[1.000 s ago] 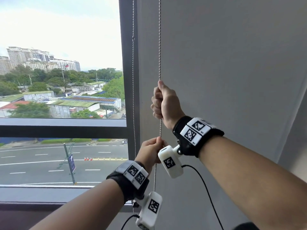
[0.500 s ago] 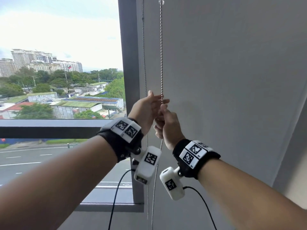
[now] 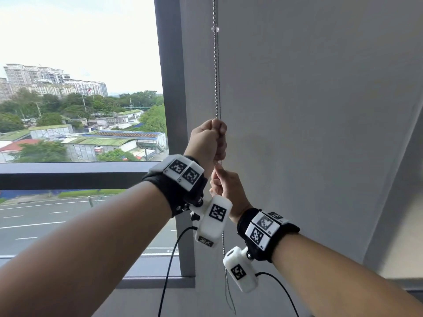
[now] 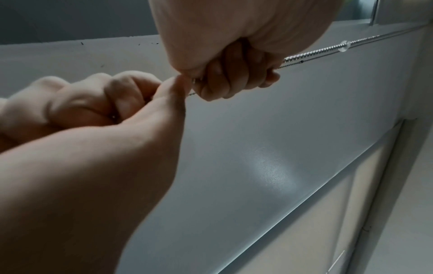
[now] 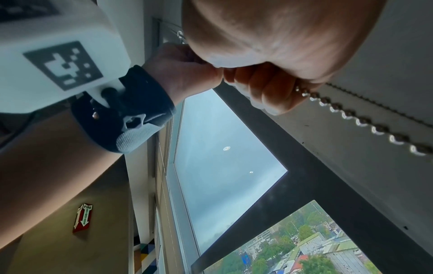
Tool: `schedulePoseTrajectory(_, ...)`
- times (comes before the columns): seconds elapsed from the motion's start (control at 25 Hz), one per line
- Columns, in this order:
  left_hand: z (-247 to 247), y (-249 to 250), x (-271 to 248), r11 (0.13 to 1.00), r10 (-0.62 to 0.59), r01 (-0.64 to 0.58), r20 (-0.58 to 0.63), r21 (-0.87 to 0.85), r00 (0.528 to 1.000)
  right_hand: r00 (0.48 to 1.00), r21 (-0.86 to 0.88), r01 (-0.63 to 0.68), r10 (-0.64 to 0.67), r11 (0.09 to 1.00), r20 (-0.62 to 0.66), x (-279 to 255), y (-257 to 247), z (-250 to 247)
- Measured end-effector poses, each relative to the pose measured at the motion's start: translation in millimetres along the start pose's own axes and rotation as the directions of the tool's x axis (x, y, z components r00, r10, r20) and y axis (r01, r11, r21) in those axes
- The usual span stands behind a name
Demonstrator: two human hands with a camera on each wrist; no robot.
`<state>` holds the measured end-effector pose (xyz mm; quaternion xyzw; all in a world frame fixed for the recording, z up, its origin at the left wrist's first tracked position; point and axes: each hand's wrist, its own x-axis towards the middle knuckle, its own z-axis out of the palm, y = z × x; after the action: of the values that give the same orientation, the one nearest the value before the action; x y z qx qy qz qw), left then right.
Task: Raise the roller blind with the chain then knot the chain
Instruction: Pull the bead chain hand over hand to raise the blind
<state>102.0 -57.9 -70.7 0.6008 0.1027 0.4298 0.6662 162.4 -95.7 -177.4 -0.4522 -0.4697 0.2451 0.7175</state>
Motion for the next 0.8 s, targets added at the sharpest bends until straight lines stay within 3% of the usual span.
schedulePoseTrajectory(0.2, -5.8, -21.7, -13.5, 0.999, -0.021, 0.023, -0.047, 0.045, 0.999, 0.995, -0.169, 0.035, -0.019, 0.985, 0.095, 0.0, -8.1, -18.1)
schedulePoseTrajectory(0.4, -17.1, -50.9, -25.5, 0.996, -0.067, 0.070, -0.055, 0.052, 0.996, 0.985, -0.200, 0.169, -0.174, 0.965, -0.007, 33.8, -59.6, -19.0)
schedulePoseTrajectory(0.6, -21.2, -72.5, -38.4, 0.987, -0.120, 0.126, -0.057, 0.099, 0.991, 0.975, -0.059, 0.218, -0.220, 0.974, -0.028, 66.1, -120.0, 5.0)
schedulePoseTrajectory(0.8, -23.3, -68.9, -43.1, 0.976, -0.139, 0.148, -0.068, 0.159, 0.988, 0.981, -0.028, 0.195, -0.196, 0.980, -0.017, 72.4, -139.5, 31.9)
